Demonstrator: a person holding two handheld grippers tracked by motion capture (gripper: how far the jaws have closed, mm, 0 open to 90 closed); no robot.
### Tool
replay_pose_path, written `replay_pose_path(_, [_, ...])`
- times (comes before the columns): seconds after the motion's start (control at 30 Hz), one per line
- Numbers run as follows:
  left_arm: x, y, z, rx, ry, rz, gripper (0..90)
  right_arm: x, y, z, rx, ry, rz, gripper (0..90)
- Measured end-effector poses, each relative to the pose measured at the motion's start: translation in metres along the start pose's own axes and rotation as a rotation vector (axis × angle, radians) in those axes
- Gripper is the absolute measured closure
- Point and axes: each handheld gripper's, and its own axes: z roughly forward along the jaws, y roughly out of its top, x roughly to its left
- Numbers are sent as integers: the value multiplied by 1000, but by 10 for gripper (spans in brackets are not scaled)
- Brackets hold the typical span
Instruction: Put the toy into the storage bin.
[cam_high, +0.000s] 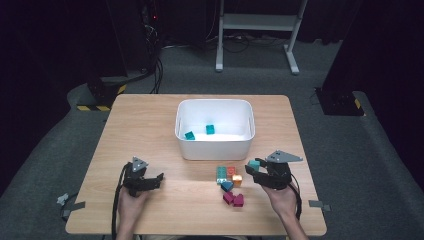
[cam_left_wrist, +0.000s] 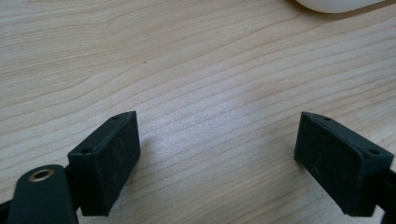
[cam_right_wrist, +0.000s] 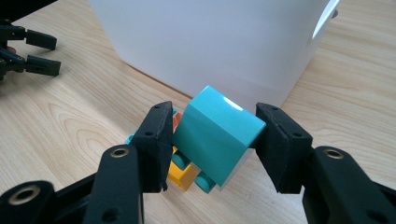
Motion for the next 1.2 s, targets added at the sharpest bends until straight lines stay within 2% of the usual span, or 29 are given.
replay_pose_path(0.33, [0,0,0,0,0,0,144,2,23,-9,-29,14,-27,488])
replay_pose_path(0.7, [0,0,0,-1,1,-1,145,5,38,-11,-35,30,-44,488])
replay_pose_path(0.8, [0,0,0,-1,1,-1,145,5,43,-14,-46,43,-29,488])
replay_pose_path(0.9, [0,0,0,0,1,0,145,5,49,-16,-55,44,-38,488])
replay_pose_path(1.2, [0,0,0,-1,0,-1,145,1,65,-21,-76,64,-24,488])
